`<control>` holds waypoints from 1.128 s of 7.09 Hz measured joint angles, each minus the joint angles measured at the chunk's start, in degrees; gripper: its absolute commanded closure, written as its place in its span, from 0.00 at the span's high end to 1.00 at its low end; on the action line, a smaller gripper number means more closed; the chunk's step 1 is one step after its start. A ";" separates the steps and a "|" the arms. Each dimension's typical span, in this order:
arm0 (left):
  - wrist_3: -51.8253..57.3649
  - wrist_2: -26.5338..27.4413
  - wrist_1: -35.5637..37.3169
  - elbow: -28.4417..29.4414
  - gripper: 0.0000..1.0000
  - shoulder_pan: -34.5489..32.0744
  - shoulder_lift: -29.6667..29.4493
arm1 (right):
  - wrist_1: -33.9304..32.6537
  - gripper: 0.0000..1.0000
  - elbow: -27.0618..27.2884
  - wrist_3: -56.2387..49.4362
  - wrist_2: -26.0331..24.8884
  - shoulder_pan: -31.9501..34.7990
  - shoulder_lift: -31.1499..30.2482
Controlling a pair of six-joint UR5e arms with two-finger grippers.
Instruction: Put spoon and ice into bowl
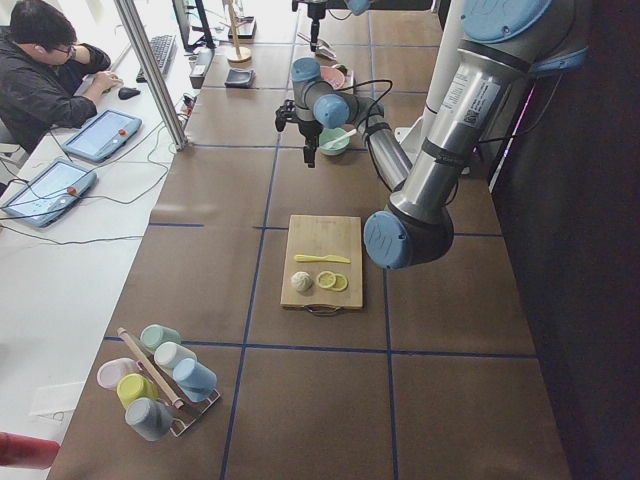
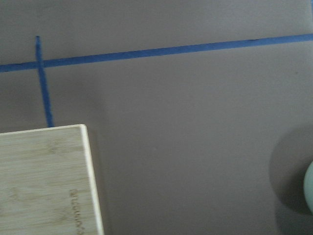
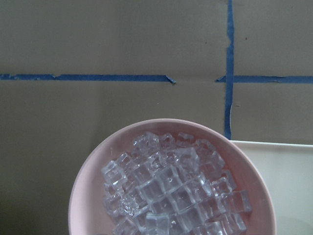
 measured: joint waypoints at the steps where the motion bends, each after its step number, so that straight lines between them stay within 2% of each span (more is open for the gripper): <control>1: 5.13 -1.53 0.00 -1.18 1.00 -3.49 3.68 | 0.06 0.99 -0.80 0.07 -1.42 -2.10 0.28; 3: 13.86 -2.69 0.00 -1.67 1.00 -8.93 8.45 | 0.03 0.98 -2.41 0.15 -2.69 -4.23 0.71; 8: 16.23 -2.99 -0.05 -1.82 1.00 -10.43 10.23 | -0.05 0.85 -7.17 -0.42 -2.31 -5.91 3.98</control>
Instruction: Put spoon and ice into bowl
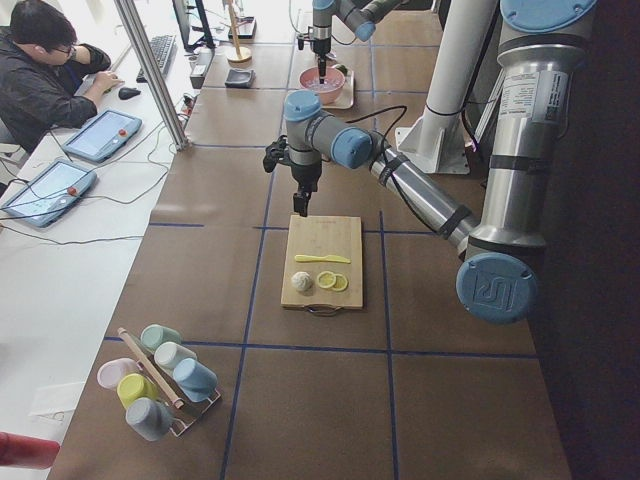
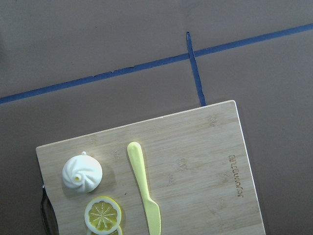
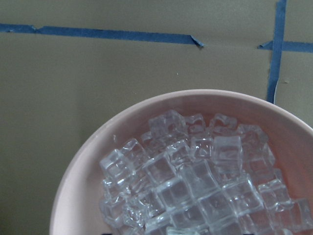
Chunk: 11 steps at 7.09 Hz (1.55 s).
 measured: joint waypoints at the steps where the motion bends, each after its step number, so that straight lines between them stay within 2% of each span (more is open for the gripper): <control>1: 0.01 -0.02 0.00 0.00 1.00 0.00 0.02 | -0.02 0.81 -0.13 -0.01 0.20 -0.27 -0.12; 5: 0.01 -0.03 0.00 -0.21 1.00 -0.03 0.00 | -0.63 0.79 -0.78 0.07 0.18 -1.52 -0.04; 6: 0.01 -0.03 0.00 -0.30 1.00 -0.03 0.04 | -0.68 0.69 -0.95 0.07 0.19 -1.63 -0.15; 9: 0.01 -0.09 0.00 -0.38 1.00 -0.03 0.08 | -0.76 0.07 -0.99 0.47 0.58 -1.62 -0.10; 10: 0.01 -0.08 0.00 -0.41 1.00 -0.03 0.10 | -0.76 0.00 -0.84 0.55 0.67 -1.54 -0.07; 11: 0.01 -0.10 0.00 -0.43 1.00 -0.03 0.09 | -0.73 0.00 -0.68 0.59 0.76 -1.49 -0.06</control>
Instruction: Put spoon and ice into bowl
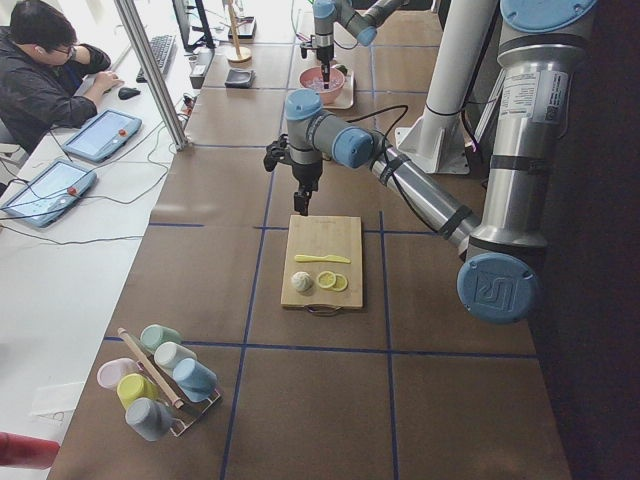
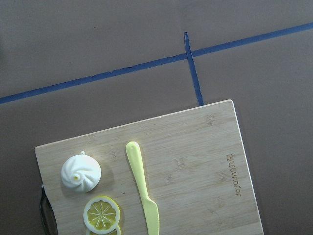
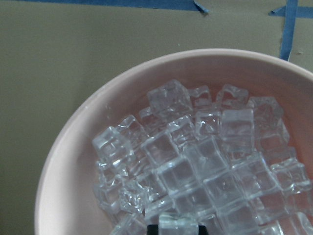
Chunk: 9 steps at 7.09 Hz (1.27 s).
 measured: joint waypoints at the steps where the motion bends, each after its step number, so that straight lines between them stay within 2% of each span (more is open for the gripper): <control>1: -0.02 -0.01 0.00 0.00 1.00 0.01 -0.03 | 0.02 0.00 0.36 0.04 0.40 0.16 -0.01; 3: -0.06 0.00 0.02 0.06 1.00 0.06 -0.05 | -0.27 0.00 2.73 0.16 3.41 1.95 0.02; 5: 0.16 0.08 0.04 0.10 1.00 -0.29 0.36 | -3.07 0.00 3.74 0.50 4.48 2.19 3.45; 7: 6.46 0.19 1.31 0.88 1.00 -3.09 1.69 | -7.81 0.00 3.01 3.33 2.73 0.09 11.15; 9: 19.46 -0.06 4.48 4.18 1.00 -9.83 2.30 | -8.99 0.00 0.15 9.59 -2.11 -4.99 18.78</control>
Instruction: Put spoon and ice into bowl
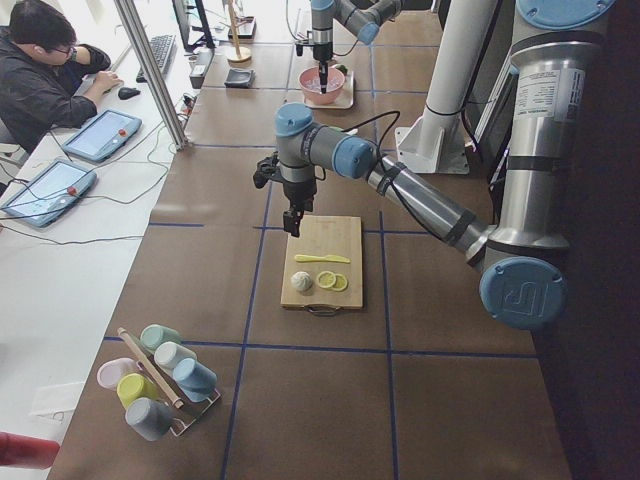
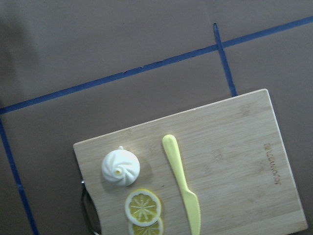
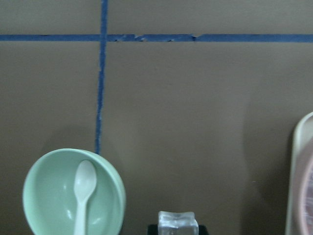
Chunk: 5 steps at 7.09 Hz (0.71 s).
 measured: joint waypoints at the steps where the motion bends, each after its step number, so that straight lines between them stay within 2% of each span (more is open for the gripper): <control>1: 6.41 -1.83 0.43 2.95 1.00 -4.54 0.25 | -0.06 0.00 -2.46 2.19 -3.55 -3.11 3.73; 3: 14.29 -6.50 0.28 7.98 1.00 -11.78 1.91 | -0.02 0.00 -7.52 3.54 -8.56 -7.66 9.25; 4: 15.64 -6.69 0.04 8.63 1.00 -13.28 3.80 | 0.02 0.03 -8.76 3.65 -9.49 -8.71 10.35; 5: 16.18 -5.74 -0.48 9.04 1.00 -14.07 5.22 | 0.04 0.45 -9.35 3.67 -9.90 -9.15 10.86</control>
